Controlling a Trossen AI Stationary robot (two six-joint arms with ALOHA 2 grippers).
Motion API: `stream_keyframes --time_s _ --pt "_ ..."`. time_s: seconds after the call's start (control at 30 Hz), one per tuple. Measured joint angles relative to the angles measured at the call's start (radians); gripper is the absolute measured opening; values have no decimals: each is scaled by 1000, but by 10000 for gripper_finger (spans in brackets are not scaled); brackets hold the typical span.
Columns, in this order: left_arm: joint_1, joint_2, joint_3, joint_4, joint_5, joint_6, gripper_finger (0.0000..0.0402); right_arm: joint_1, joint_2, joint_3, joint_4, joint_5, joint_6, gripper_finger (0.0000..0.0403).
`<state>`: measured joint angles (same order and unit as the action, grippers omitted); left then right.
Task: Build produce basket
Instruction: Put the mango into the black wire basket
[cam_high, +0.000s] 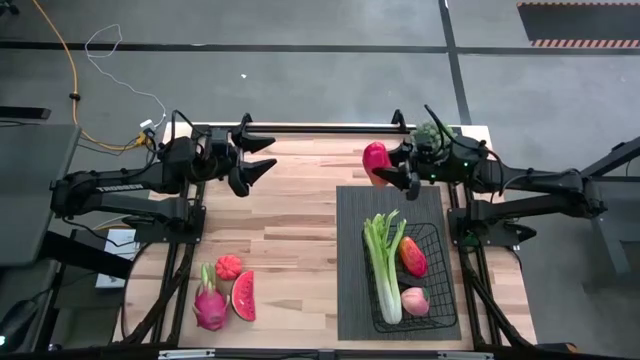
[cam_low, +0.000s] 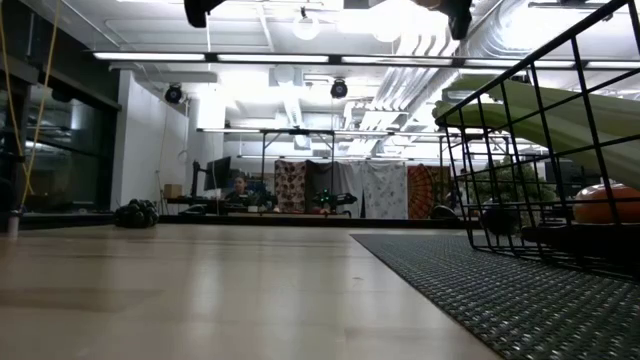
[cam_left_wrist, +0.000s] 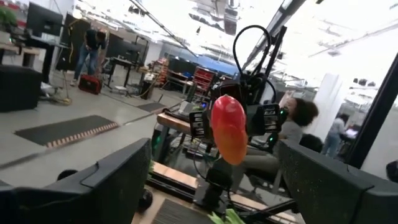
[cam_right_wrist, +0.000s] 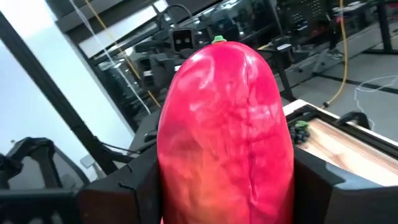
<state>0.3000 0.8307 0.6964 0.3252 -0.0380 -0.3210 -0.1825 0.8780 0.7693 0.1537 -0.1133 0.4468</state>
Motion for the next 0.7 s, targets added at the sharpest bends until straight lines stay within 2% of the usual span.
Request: stream_keyframes --time_s 0.3,0.7 --pt "0 0 0 0 0 -16 337 0 1 66 -129 -7 -9 233" --pt "0 0 0 0 0 -1 337 0 0 96 -173 -31 -19 234"
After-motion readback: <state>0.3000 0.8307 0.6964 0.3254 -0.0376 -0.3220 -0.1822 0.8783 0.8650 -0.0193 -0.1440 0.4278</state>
